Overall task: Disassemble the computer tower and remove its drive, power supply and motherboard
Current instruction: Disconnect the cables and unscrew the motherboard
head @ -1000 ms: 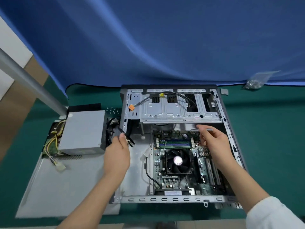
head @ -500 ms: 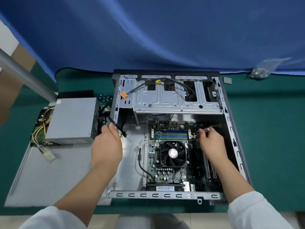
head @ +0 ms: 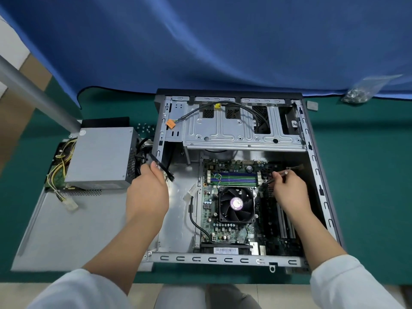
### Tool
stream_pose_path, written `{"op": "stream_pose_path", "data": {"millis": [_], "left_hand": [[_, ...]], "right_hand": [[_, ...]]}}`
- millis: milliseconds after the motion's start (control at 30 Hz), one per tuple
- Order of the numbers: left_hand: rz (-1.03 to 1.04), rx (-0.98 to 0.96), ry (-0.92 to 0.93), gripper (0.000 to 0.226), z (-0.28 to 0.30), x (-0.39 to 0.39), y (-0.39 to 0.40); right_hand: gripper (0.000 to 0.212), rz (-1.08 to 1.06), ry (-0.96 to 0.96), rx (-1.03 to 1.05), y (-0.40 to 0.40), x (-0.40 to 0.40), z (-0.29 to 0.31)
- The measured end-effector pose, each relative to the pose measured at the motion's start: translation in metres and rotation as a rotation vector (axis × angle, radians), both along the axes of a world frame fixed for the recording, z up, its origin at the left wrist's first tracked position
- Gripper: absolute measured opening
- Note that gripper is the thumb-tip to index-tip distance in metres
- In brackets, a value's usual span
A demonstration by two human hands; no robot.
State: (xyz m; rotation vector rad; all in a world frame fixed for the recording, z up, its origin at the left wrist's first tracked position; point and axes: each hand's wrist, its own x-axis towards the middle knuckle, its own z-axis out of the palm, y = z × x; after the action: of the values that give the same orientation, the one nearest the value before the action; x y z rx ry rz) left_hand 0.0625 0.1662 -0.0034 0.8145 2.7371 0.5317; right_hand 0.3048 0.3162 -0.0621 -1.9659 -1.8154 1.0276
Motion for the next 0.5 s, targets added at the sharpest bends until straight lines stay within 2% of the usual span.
{"op": "stream_pose_path", "data": {"millis": [167, 333, 500], "left_hand": [[0.004, 0.003, -0.001, 0.045, 0.0015, 0.0002, 0.0003], [0.003, -0.004, -0.002, 0.044, 0.0028, 0.0004, 0.0015], [0.002, -0.005, -0.006, 0.044, 0.0036, 0.0011, 0.0021]], "right_hand": [[0.021, 0.057, -0.045, 0.027, -0.0018, -0.0011, 0.0054], [0.005, 0.176, -0.113, 0.061, -0.0053, -0.0043, 0.0035], [0.018, 0.209, -0.139, 0.053, -0.0037, -0.0067, 0.0019]]}}
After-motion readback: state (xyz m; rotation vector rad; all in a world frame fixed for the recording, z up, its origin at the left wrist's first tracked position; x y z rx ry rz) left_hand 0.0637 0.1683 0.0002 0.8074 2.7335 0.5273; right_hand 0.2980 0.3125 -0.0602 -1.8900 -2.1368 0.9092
